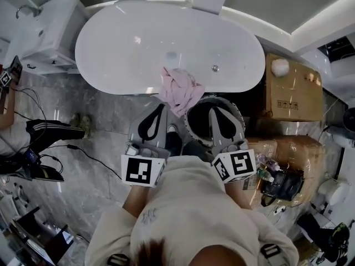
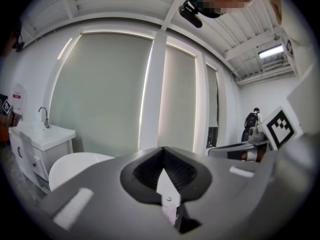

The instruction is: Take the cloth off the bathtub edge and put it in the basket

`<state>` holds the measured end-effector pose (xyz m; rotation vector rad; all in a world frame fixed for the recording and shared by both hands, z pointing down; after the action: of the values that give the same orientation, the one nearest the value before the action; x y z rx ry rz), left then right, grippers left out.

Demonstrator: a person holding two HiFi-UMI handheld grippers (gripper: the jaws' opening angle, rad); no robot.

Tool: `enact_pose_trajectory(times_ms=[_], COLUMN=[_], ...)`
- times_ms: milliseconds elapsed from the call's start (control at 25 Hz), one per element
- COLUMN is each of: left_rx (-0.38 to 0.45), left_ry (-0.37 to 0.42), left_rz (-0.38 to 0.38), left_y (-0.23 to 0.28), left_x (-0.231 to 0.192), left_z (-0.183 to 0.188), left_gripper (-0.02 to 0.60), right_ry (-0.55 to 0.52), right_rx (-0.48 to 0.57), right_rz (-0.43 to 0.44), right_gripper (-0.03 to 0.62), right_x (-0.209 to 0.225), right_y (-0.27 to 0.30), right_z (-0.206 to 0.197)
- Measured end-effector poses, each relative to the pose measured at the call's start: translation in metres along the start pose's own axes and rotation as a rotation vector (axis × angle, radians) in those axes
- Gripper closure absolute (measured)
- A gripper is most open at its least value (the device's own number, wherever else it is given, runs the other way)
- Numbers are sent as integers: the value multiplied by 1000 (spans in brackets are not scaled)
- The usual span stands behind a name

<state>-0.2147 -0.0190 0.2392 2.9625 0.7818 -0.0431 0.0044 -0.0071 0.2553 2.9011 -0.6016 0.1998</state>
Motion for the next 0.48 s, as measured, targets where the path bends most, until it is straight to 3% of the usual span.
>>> enact_pose_trajectory(times_ms=[160,320,480], left_rx=[-25,-24,-13], left_ry=[0,-83,-95], left_rz=[-2,0,4], left_y=[8,19,24], left_x=[-15,-10,-3], left_z=[-7,-4,-3], left_gripper=[538,538,538], right_ry=[3,8,6], right_rx=[-20,-28,-31], right_rz=[-7,-7,8], right_gripper=[595,595,595], right_x=[-1,2,4], right_y=[16,24,27], right_z=[-4,-4,-3])
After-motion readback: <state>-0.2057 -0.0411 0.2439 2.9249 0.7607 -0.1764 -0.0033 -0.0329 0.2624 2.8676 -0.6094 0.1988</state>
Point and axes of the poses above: the fingertips, and each gripper's own axes: y forward along the fingers, x to its right, z out of its top, the point moved 9 cm from there along -y, backward along the fingers, and after that the axes turned 4 degrees about x, right-handed, at the moved point
